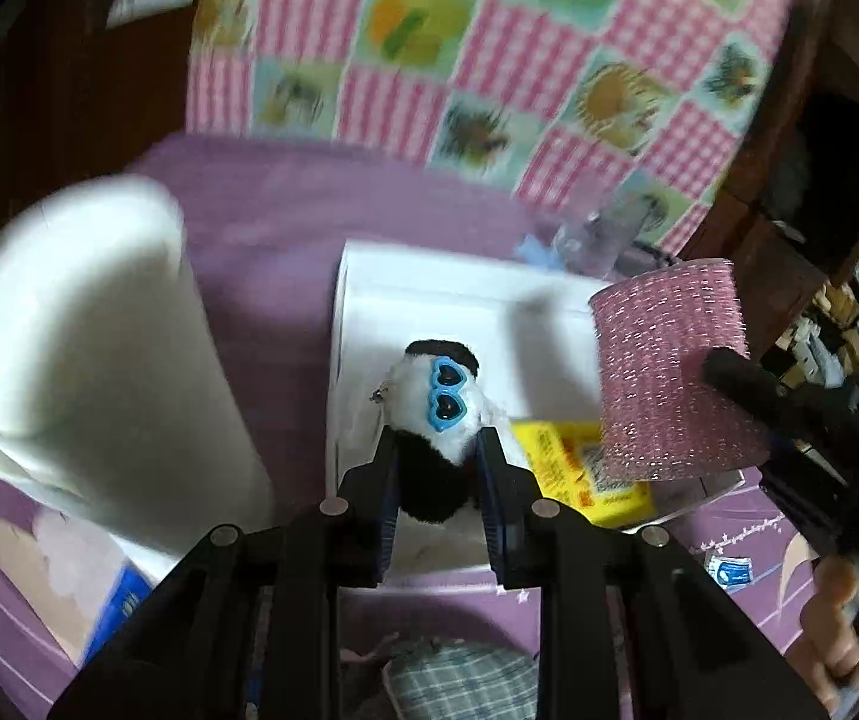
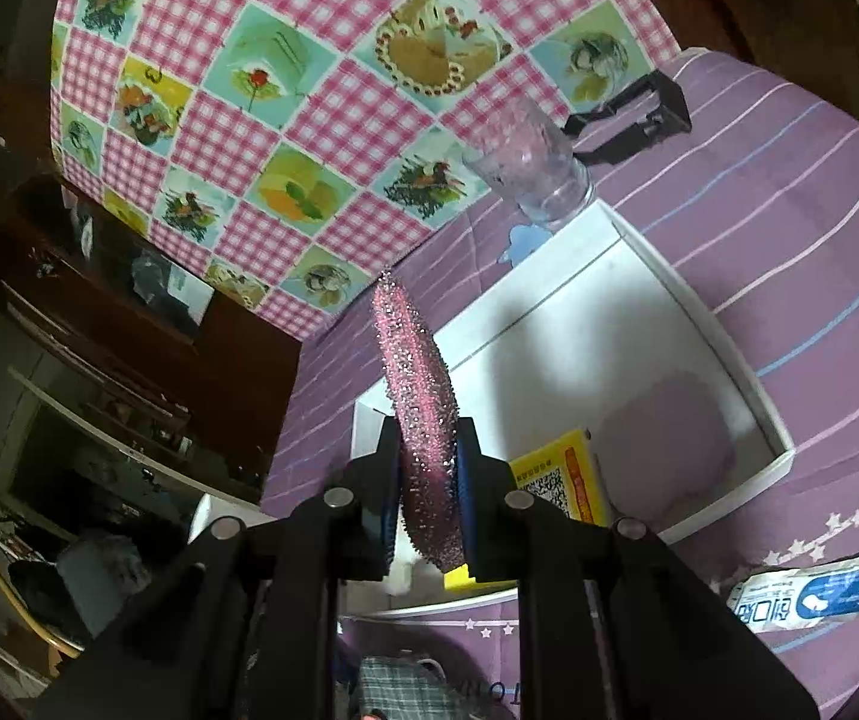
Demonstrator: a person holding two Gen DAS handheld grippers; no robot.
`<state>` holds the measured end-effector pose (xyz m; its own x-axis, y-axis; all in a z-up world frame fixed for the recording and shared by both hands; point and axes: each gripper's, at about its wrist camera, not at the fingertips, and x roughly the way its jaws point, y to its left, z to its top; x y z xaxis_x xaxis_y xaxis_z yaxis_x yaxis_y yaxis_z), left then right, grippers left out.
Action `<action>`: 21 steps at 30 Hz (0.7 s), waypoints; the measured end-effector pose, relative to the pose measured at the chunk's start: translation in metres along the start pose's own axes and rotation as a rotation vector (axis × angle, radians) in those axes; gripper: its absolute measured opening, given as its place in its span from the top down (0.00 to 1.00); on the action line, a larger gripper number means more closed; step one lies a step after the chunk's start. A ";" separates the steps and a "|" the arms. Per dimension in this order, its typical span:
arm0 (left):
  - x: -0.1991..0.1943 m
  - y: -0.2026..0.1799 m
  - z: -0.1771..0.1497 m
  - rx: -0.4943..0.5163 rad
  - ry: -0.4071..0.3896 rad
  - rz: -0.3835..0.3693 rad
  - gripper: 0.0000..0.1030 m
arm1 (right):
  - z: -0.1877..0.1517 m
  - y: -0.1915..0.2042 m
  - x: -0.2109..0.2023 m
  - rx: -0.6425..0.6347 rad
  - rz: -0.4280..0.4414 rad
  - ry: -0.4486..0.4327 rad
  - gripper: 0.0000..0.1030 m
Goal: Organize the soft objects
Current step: 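Lower the sponge into the box while the left gripper releases the plush dog there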
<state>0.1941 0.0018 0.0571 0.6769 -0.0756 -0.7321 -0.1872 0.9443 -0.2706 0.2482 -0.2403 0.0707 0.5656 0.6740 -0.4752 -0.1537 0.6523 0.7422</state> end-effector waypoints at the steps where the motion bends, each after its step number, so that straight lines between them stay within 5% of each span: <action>1: 0.003 0.005 0.000 -0.022 0.017 -0.028 0.78 | -0.002 0.001 0.002 -0.007 -0.002 0.003 0.82; 8: 0.021 0.006 -0.005 -0.005 0.130 0.065 0.73 | -0.009 0.000 0.011 0.011 0.024 0.033 0.82; 21: -0.002 0.004 -0.004 0.026 0.089 0.040 0.44 | -0.011 -0.002 0.013 0.038 0.046 0.008 0.82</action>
<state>0.1896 0.0039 0.0548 0.6032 -0.0643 -0.7950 -0.1940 0.9550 -0.2244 0.2467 -0.2294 0.0577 0.5522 0.7056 -0.4441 -0.1484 0.6073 0.7805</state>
